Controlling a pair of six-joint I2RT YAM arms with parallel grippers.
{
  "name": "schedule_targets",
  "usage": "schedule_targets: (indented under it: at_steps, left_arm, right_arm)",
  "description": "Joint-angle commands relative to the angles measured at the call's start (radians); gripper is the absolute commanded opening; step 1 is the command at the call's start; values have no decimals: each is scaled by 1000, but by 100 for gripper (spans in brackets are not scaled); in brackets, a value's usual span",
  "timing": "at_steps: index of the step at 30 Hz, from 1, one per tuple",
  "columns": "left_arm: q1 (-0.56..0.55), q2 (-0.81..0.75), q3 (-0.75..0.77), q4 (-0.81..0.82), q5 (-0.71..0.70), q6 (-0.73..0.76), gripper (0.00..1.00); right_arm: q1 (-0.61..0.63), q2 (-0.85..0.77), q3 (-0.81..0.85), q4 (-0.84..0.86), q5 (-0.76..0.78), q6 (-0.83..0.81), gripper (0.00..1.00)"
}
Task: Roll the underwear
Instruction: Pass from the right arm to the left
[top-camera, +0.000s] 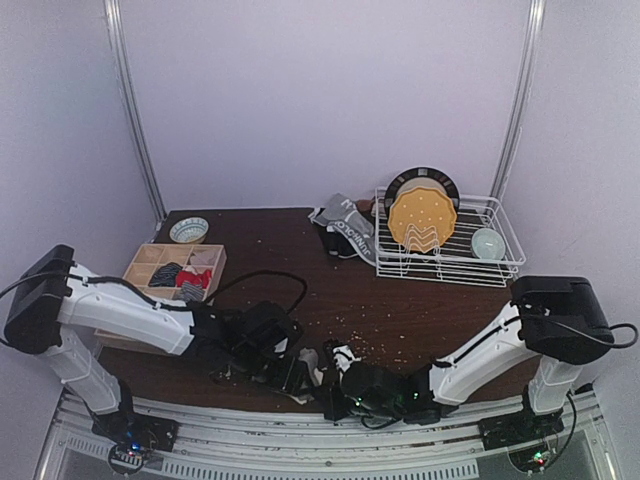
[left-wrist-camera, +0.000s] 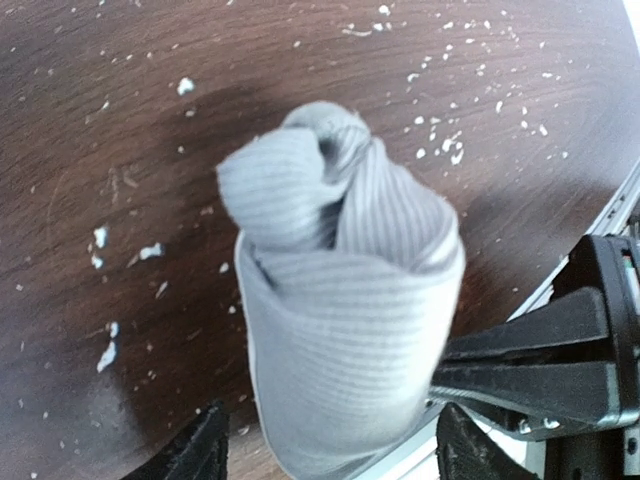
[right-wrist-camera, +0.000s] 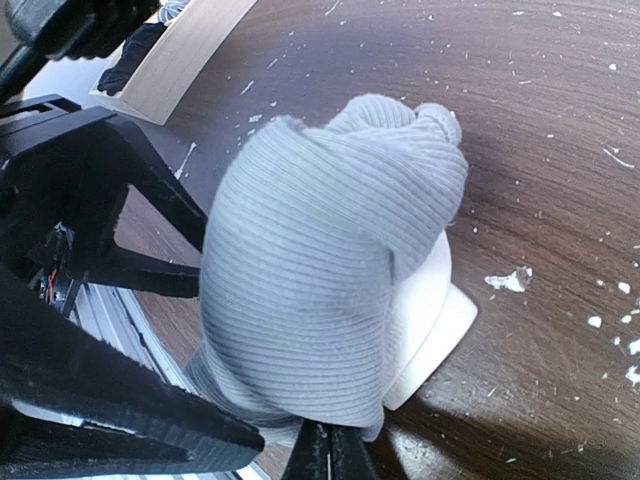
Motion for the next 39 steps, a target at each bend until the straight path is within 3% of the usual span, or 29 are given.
schedule_targets:
  at_steps: [1, 12, 20, 23, 30, 35, 39]
  left_arm:
    - [32, -6, -29, 140, 52, 7, 67]
    - [79, 71, -33, 271, 162, 9, 55]
    - [91, 93, -85, 320, 184, -5, 58]
    - [93, 105, -83, 337, 198, 1, 46]
    - [93, 111, -70, 313, 187, 23, 0]
    - [91, 29, -50, 175, 80, 55, 0]
    - [94, -105, -8, -53, -87, 101, 0]
  right_arm:
    - [-12, 62, -33, -164, -27, 4, 0]
    - [-16, 77, -23, -158, -42, 0, 0]
    - [-19, 88, -21, -147, -51, -2, 0]
    - [-19, 91, -20, -143, -54, -4, 0]
    - [-22, 84, -15, -145, -61, -19, 0]
    - [-18, 13, -15, -156, -71, -50, 1]
    - [-3, -152, -8, -243, -59, -114, 24]
